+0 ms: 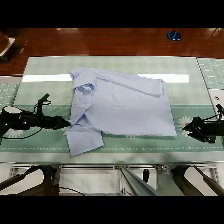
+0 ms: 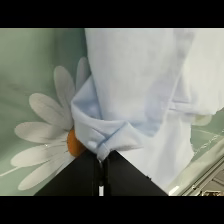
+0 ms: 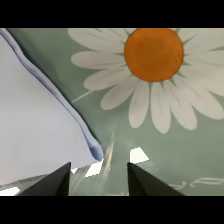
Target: Fold the shirts.
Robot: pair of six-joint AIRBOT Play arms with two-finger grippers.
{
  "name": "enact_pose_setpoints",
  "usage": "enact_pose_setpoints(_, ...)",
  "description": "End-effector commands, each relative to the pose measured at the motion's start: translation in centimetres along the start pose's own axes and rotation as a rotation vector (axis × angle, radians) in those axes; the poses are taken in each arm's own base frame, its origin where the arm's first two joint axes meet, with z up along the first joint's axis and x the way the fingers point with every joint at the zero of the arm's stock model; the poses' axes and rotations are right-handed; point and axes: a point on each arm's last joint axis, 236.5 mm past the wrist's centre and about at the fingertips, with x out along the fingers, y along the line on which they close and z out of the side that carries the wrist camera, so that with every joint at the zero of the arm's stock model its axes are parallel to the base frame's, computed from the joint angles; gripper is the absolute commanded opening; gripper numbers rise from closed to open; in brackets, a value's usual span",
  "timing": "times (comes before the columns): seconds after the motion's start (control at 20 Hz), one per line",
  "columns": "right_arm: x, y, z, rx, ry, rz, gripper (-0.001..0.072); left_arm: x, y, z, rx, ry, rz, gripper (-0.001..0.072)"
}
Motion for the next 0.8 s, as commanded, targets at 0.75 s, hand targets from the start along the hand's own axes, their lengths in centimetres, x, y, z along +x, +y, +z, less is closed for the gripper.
enact_pose_setpoints(0.75, 6.8, 5.4, -0.3, 0.013, 0.149, 0.153, 0.0368, 0.0, -0.1, 0.6, -0.008, -0.023, -0.004, 0.0021)
